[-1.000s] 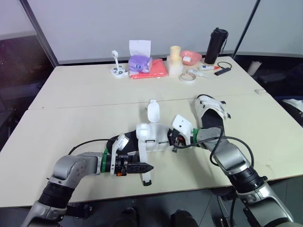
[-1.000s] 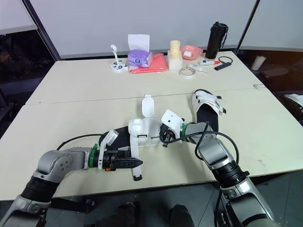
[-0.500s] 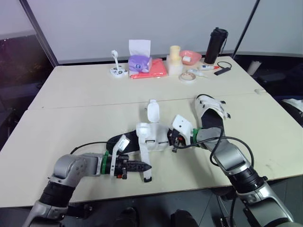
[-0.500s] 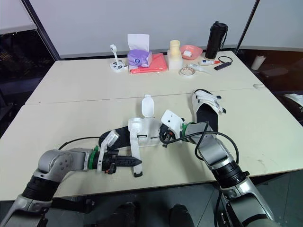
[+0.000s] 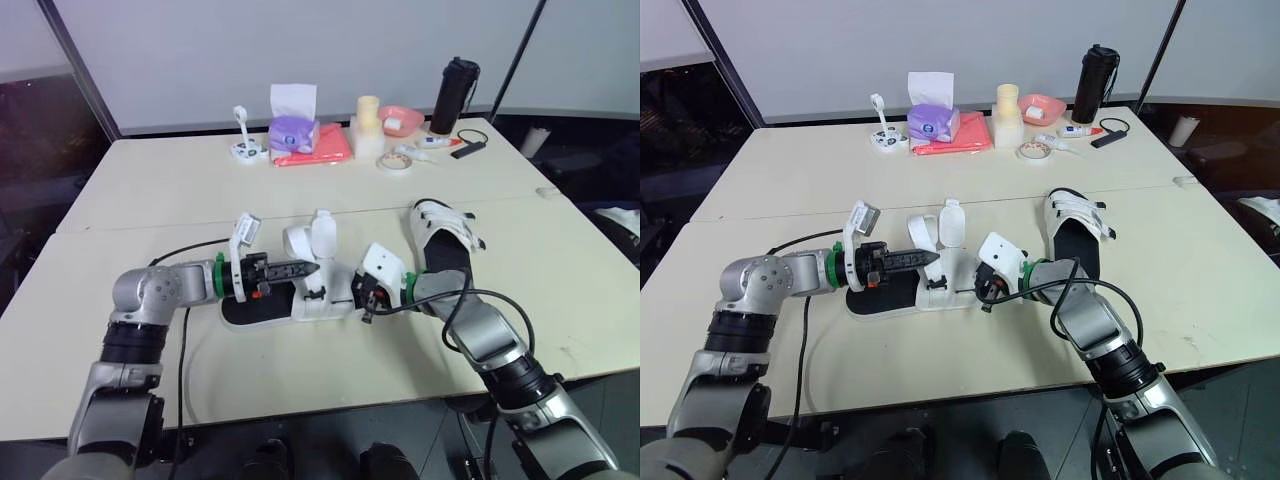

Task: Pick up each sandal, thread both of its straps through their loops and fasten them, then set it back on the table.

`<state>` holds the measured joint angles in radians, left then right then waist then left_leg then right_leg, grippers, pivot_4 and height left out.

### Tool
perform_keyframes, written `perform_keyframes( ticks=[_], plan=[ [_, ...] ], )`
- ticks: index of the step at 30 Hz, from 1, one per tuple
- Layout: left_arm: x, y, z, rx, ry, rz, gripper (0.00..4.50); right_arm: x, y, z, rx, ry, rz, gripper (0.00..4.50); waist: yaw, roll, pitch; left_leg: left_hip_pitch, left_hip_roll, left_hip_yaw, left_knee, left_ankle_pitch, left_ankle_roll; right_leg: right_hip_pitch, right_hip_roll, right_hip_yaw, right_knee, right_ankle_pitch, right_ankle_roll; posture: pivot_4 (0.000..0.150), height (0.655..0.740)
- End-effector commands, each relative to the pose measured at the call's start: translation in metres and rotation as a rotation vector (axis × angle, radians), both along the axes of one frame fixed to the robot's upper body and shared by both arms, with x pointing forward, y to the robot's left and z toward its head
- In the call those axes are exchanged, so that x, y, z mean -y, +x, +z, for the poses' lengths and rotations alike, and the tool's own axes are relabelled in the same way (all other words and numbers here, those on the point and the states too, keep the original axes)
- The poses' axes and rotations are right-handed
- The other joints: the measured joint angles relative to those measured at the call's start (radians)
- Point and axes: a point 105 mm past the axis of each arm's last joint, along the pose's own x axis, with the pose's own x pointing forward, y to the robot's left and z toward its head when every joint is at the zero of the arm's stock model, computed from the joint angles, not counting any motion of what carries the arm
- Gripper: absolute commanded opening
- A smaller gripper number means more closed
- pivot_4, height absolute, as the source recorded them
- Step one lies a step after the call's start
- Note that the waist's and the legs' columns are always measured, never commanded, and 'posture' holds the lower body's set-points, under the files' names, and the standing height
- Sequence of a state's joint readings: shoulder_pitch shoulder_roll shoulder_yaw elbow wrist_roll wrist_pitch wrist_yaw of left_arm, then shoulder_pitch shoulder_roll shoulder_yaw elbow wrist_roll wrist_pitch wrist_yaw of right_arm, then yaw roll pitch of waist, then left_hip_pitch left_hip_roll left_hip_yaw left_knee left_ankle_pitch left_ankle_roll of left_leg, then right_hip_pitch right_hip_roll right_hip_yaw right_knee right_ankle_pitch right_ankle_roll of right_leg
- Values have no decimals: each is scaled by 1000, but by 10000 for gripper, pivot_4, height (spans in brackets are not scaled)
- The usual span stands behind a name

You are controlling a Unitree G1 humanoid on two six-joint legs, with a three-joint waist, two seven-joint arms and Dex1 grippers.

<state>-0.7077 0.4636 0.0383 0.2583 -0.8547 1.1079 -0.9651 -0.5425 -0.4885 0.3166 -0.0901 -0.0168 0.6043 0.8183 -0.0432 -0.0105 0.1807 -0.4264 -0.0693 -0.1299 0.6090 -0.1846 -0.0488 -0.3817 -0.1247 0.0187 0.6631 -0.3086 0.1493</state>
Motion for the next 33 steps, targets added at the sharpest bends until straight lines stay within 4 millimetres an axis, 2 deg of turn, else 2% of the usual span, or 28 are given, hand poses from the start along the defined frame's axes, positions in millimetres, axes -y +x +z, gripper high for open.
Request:
perform_keyframes(
  ticks=[1, 6, 11, 21, 26, 33],
  plan=[
    [7, 5, -3, 34, 10, -31, 451, -6, -2, -6, -20, -3, 16, 0, 1, 0, 0, 0, 0, 0, 0, 0, 0, 0, 0, 0, 0, 0, 0, 1500, 7400],
    [16, 16, -4, 36, -4, -45, 451, -6, -3, -6, -19, -3, 16, 0, 0, -1, 0, 0, 0, 0, 0, 0, 0, 0, 0, 0, 0, 0, 0, 1500, 7400],
    [15, 22, -1, 37, -3, -35, 451, -6, -2, -5, -13, -5, 12, 0, -1, -1, 0, 0, 0, 0, 0, 0, 0, 0, 0, 0, 0, 0, 0, 1500, 7400],
    [10, 14, -1, 28, 17, -53, 451, -7, -2, -4, -13, -3, 16, 0, -1, -1, 0, 0, 0, 0, 0, 0, 0, 0, 0, 0, 0, 0, 0, 1500, 7400],
    [4, 7, 6, 9, -4, -83, 451, -7, -3, -6, -17, -5, 17, 0, -1, -1, 0, 0, 0, 0, 0, 0, 0, 0, 0, 0, 0, 0, 0, 1500, 7400],
    [6, 6, -4, 7, 42, -96, 451, -9, -5, -7, -19, -4, 22, 0, -1, -1, 0, 0, 0, 0, 0, 0, 0, 0, 0, 0, 0, 0, 0, 1500, 7400]
  ],
)
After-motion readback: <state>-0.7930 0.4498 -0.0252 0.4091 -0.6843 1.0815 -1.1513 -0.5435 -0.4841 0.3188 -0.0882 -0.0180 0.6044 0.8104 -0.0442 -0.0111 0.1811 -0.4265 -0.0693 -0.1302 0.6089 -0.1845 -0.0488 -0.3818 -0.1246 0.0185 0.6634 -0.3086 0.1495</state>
